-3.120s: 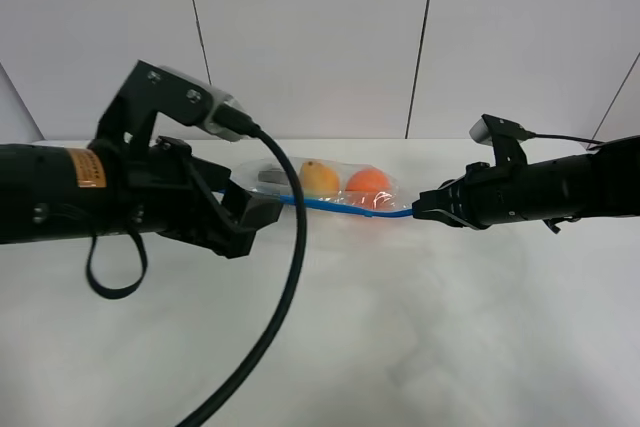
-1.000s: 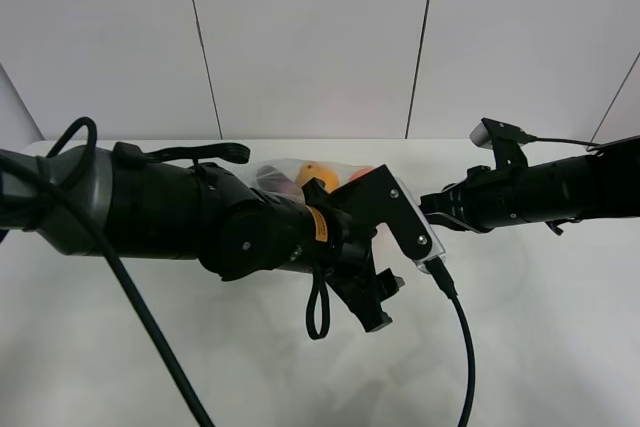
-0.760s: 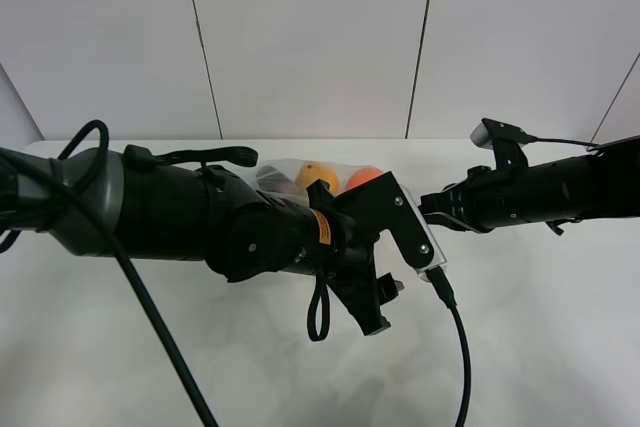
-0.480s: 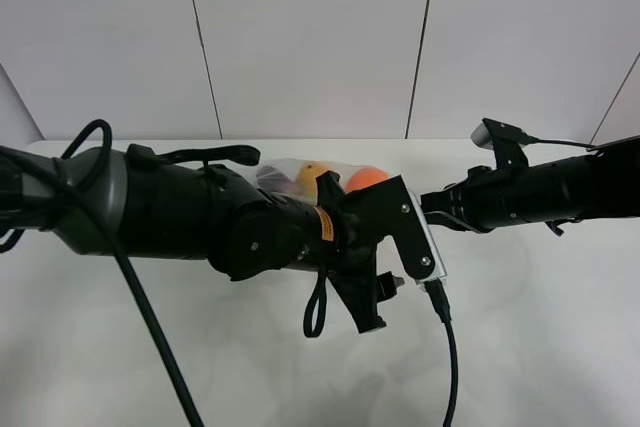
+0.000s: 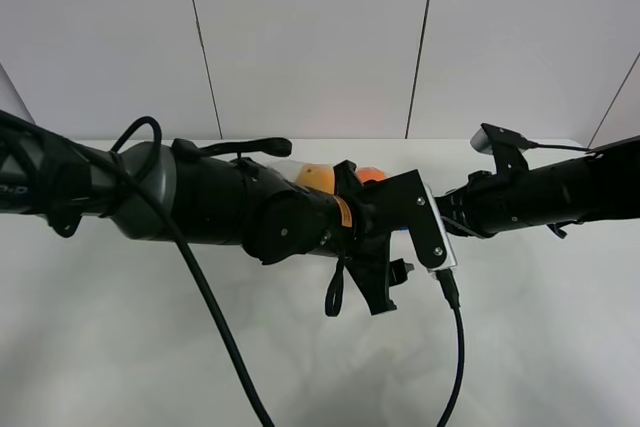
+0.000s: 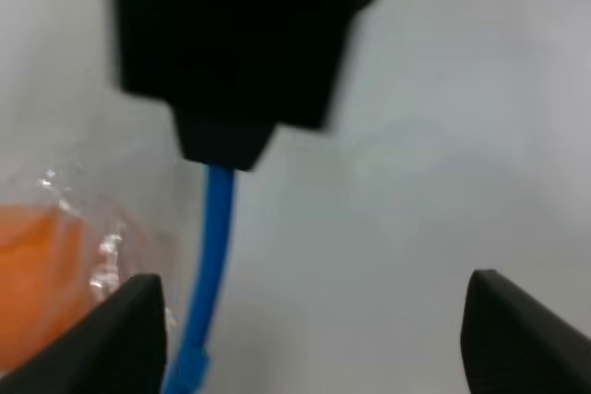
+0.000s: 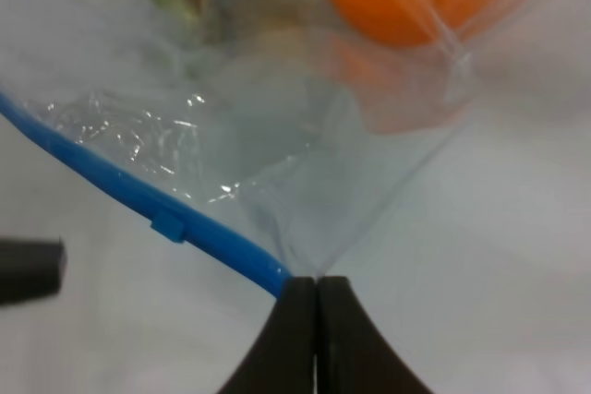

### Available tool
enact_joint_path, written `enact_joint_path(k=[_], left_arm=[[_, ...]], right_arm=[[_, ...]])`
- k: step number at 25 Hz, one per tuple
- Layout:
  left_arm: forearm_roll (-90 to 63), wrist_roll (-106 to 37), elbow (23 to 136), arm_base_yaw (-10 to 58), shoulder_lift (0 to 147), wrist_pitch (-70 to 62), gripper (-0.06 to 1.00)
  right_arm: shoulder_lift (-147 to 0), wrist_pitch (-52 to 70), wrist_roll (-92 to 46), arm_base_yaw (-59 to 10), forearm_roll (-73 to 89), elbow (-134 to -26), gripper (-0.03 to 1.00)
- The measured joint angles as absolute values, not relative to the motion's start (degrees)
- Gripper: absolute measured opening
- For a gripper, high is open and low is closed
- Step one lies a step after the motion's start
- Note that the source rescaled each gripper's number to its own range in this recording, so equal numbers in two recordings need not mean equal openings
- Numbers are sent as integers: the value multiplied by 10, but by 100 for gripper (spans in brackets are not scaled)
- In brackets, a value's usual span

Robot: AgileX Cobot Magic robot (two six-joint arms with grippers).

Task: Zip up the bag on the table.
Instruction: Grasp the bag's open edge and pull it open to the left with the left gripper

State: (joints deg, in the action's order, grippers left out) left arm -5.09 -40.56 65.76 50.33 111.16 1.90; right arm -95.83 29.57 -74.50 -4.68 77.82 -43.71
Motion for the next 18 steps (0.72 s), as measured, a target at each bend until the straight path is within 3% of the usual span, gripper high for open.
enact_joint_path(k=[18], left_arm=[[-51,-453,666,453,1155,80,94]], right_arm=[[-958,320,-733,-47,775,-437,0]])
